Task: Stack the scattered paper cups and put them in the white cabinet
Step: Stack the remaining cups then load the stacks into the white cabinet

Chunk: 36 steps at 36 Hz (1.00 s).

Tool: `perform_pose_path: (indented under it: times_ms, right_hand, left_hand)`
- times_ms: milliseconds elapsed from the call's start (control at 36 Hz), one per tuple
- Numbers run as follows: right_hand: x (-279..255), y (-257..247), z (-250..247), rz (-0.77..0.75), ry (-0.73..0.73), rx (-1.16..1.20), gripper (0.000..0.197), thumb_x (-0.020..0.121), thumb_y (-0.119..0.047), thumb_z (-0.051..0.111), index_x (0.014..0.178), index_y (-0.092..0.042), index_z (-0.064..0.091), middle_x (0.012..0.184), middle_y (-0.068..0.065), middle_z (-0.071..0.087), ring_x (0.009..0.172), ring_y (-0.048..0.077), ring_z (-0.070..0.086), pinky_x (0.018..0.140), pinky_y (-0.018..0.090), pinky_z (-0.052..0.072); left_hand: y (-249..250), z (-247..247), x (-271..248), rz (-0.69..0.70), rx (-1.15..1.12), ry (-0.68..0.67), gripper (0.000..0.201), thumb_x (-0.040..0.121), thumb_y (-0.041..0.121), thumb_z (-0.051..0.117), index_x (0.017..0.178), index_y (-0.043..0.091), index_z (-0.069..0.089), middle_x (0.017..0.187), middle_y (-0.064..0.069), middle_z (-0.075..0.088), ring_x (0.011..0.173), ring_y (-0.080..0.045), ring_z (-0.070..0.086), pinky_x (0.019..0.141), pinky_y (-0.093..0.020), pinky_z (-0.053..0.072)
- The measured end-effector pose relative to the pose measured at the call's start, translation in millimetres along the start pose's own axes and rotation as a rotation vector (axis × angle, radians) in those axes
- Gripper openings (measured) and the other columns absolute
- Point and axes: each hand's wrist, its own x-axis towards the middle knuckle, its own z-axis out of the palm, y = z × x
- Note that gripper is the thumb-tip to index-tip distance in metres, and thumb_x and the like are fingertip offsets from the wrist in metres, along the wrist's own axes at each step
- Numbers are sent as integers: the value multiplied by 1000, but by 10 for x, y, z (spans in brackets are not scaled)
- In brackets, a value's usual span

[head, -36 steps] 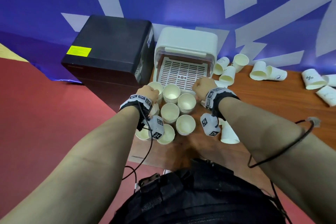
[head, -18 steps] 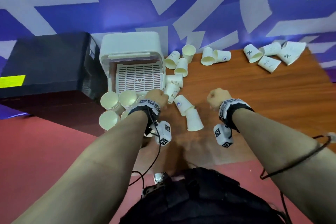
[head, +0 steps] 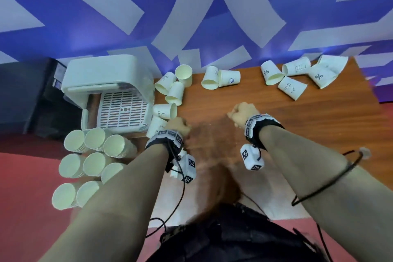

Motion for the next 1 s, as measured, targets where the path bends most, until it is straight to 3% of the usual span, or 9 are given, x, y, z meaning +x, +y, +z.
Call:
perform_pose_path:
  times_ms: [111,361,528,611,667,722,806,917,1000]
  right_hand:
    - [236,289,-190,33,-2,-6,28,90,-41,56,89,-16,68,86,6,73,81,25,70,81,37,57]
    - [705,350,-269,2,-2,-88,37,91,-46,54,114,-17,59,111,9,65,100,30,63,83,34,50]
    - [1151,20,-283,-33,96,-119,46,90,-47,52,127,-20,47,104,11,65,96,36,64,76,37,50]
    - [1417,-134,-317,-32,156,-154,47,91,-43,52,130,-19,41,100,12,64,95,38,63,71,36,44]
    - [1586,-193,-318,-32,192,-135,50,89,-43,53,132,-21,41,104,13,65,97,39,63,73,37,45]
    - [1725,-223,-289,-41,218,-107,50,87,-46,55,130,-24,42,106,13,66,97,39,63,73,37,45]
    - [1882,-243,-223,-42,215,-118,53,83,-53,56,128,-26,44,108,12,64,97,38,62,70,35,41]
    - [1999,-210,-109,-30,192,-179,55,81,-60,53,125,-28,43,104,11,65,94,38,62,69,35,41]
    - [2047,-188,5,-23,206,-179,53,82,-60,51,124,-28,42,99,11,66,91,38,63,71,37,45]
  left_hand:
    - [144,225,150,-48,19,-61,25,92,34,55,88,13,68,85,-9,73,79,-29,71,77,-43,61]
    - [286,222,558,-117,-25,-51,22,92,34,52,99,18,65,90,-10,73,85,-30,71,81,-45,60]
    - [379,218,1174,-150,-64,-41,43,67,49,44,100,24,56,89,-10,70,85,-34,70,80,-48,59]
    - [555,130,1349,-119,-19,-23,42,79,48,47,112,22,51,99,-8,69,88,-33,68,84,-43,56]
    - [636,114,1523,-104,-20,4,43,89,43,53,123,17,47,110,-10,66,99,-35,64,89,-40,51]
    - [696,119,1702,-77,-48,49,49,92,41,56,129,13,42,123,-11,61,111,-35,59,94,-41,46]
    - [759,167,1926,-9,-131,79,51,89,40,60,127,11,44,125,-13,58,113,-35,57,98,-41,44]
    - [760,305,2083,-19,-200,34,60,78,58,58,121,17,46,122,-13,50,105,-35,56,96,-48,46]
    - [727,364,2198,-72,-240,-10,69,71,73,47,122,27,43,126,-11,45,110,-35,54,100,-51,42]
